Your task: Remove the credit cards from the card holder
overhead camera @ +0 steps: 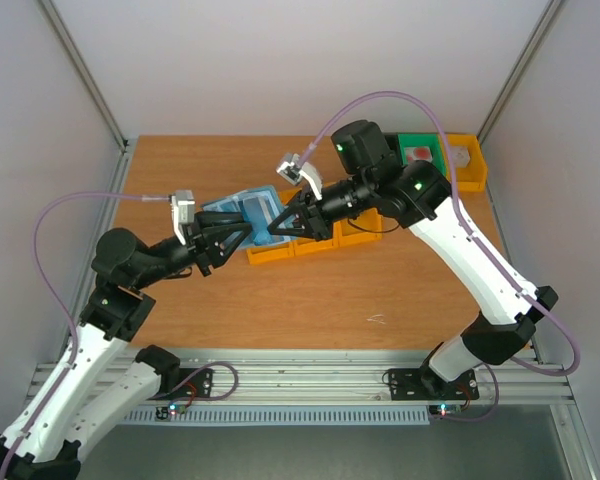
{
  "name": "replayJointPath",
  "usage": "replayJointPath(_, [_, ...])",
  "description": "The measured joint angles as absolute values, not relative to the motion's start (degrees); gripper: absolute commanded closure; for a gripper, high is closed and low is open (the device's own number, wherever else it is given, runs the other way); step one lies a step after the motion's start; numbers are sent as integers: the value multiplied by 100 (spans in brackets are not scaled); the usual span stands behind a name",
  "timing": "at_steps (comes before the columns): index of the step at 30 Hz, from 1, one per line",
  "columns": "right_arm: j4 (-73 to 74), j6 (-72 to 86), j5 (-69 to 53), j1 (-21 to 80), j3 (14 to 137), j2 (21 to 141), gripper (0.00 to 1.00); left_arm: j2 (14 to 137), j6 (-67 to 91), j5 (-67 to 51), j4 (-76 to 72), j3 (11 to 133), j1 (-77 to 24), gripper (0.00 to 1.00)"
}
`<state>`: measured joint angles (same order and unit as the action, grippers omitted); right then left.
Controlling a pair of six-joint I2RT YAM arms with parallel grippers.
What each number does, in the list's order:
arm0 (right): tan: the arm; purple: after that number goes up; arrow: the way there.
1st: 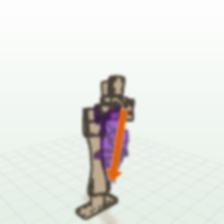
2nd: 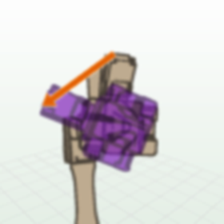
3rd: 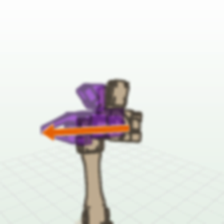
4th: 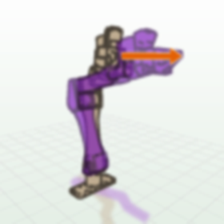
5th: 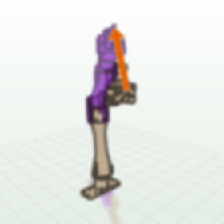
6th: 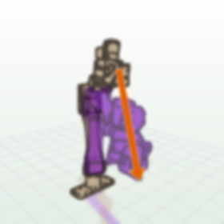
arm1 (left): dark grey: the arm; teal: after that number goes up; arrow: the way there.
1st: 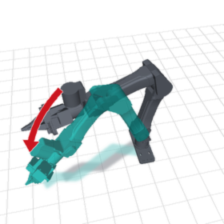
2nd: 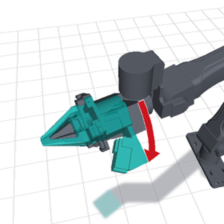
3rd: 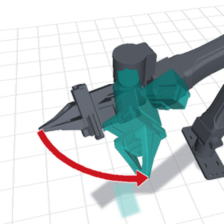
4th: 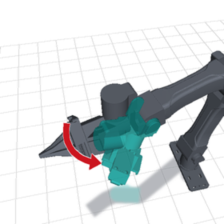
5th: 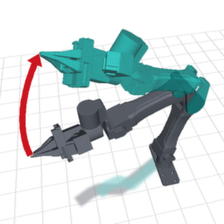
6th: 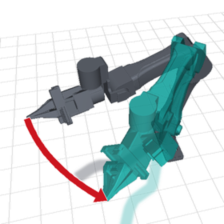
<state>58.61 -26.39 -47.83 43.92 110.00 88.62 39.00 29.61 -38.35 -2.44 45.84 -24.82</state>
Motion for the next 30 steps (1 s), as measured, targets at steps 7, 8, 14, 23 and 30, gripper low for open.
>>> replayJointPath(7, [6139,-3081,-5024,4375,11299,8864,99,3905,2998,-3911,-340,4720,-2486,59])
replayJointPath(8, [6152,-3081,-5041,4375,11299,8864,99,3916,2980,-3975,-366,4720,-2484,60])
replayJointPath(14, [5961,-2950,-5155,4377,11288,8864,99,4171,2842,-4327,-714,4790,-2536,93])
replayJointPath(23, [5784,-2963,-5419,4228,11253,8860,83,4187,2600,-4652,-873,4934,-2563,100])
replayJointPath(30, [5671,-2886,-5782,3852,11218,8838,74,3977,2331,-4558,-526,4993,-2571,100])
